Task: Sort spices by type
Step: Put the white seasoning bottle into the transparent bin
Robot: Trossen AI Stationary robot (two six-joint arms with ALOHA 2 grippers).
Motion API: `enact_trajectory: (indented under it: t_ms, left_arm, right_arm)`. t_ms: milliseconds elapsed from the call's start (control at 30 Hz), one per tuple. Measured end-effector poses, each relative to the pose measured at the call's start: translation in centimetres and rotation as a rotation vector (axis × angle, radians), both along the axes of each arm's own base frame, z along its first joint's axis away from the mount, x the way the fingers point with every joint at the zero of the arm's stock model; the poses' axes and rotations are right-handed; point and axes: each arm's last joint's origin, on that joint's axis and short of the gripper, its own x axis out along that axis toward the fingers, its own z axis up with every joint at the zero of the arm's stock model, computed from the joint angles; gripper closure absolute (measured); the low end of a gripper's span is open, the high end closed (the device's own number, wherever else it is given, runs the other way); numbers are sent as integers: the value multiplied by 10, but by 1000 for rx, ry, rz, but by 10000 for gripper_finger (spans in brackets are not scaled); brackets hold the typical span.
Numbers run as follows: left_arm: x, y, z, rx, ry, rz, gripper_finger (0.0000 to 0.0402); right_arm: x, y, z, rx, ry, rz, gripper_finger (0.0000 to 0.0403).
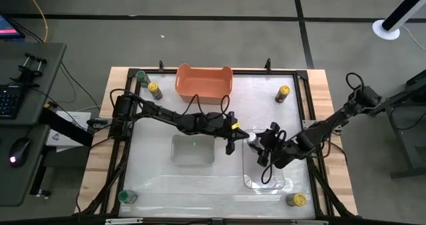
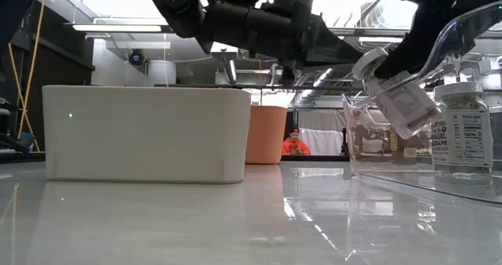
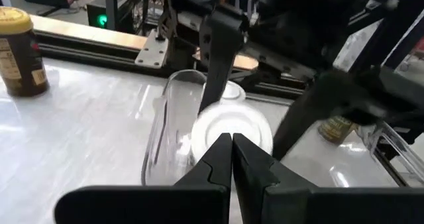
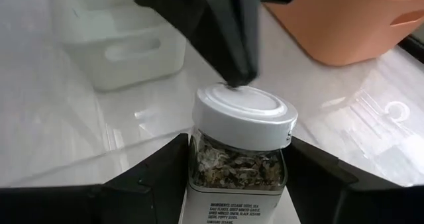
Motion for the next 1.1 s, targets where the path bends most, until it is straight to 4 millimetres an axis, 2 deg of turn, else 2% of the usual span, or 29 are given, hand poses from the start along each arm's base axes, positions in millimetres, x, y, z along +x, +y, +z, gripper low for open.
enact_trajectory:
  t_ms: [167, 367, 533, 1100]
  left_arm:
    - [7, -1, -2, 4, -8, -6, 401]
    - [13, -4, -17, -14, 36, -16, 401]
    - [15, -10, -21, -16, 35, -26, 401]
    - [15, -10, -25, -17, 52, -29, 401]
  right_arm:
    - [6, 4, -13, -7, 38, -7, 188]
    - [8, 6, -22, -5, 53, -36, 187]
    - [10, 7, -23, -3, 49, -36, 187]
    - [10, 6, -24, -48, 73, -5, 187]
